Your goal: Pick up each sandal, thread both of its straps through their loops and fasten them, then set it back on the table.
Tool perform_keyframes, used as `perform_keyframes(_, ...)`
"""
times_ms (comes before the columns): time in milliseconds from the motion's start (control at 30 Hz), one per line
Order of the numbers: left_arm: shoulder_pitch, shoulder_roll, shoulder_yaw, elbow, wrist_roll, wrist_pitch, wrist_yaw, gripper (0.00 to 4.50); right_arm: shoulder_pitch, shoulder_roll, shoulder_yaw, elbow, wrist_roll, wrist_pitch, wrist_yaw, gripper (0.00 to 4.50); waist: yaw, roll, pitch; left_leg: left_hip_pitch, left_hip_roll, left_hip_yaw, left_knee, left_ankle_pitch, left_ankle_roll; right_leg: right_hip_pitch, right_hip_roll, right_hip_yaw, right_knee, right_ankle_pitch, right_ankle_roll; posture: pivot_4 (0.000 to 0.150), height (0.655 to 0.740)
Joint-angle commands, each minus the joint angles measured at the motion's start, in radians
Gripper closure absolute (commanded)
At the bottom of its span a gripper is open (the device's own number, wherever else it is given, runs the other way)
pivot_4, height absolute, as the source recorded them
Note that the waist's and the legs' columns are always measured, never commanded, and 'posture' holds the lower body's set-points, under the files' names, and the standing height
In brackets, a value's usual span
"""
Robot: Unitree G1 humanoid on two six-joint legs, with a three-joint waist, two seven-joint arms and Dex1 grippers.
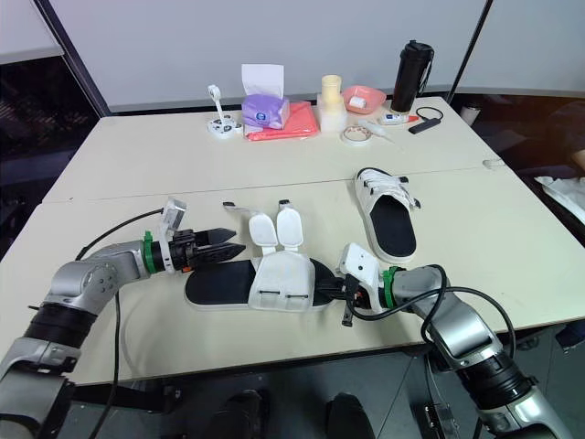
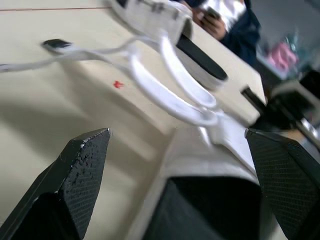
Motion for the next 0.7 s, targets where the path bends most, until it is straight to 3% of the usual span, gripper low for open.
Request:
perform_keyframes(33, -0.042, -0.047, 0.046, 0.038, 0.022, 0.06, 0.031, 0.0, -0.017, 0.023, 0.016, 0.003, 0.004, -0.035, 0.038, 4.48, 0.0, 0.0, 0.0, 0.0, 0.0, 0.0, 0.0, 0.0, 0.0, 0.0, 0.0, 0.0, 0.0, 0.0, 0.0, 0.15, 0.74)
perform_keyframes(133, -0.064, -0.108, 0.062, 0.078, 0.029, 0.109, 0.035, 0.0, -0.022, 0.034, 0.03, 0.022, -0.009, -0.051, 0.06, 4.48, 0.0, 0.0, 0.0, 0.0, -0.001, 0.0, 0.0, 0.0, 0.0, 0.0, 0.0, 0.0, 0.0, 0.0, 0.0, 0.15, 0.74)
perform_keyframes(333, -0.188, -0.302, 0.218, 0.266, -0.019, 0.178, 0.193, 0.0, -0.039, 0.045, 0.065, 0.076, -0.064, -0.096, 0.082, 4.48, 0.001, -0.001, -0.001, 0.0, -0.001, 0.0, 0.001, 0.0, 0.0, 0.001, 0.0, -0.001, 0.0, 0.0, 0.0, 0.15, 0.74)
perform_keyframes(700, -0.308, -0.417, 0.42, 0.445, -0.011, 0.1, 0.32, 0.0, -0.042, 0.046, 0.063, 0.102, -0.094, -0.126, 0.095, 4.48, -0.004, -0.002, -0.001, 0.0, -0.001, 0.001, 0.001, 0.0, -0.001, 0.001, 0.0, -0.001, 0.0, 0.0, 0.0, 0.15, 0.74)
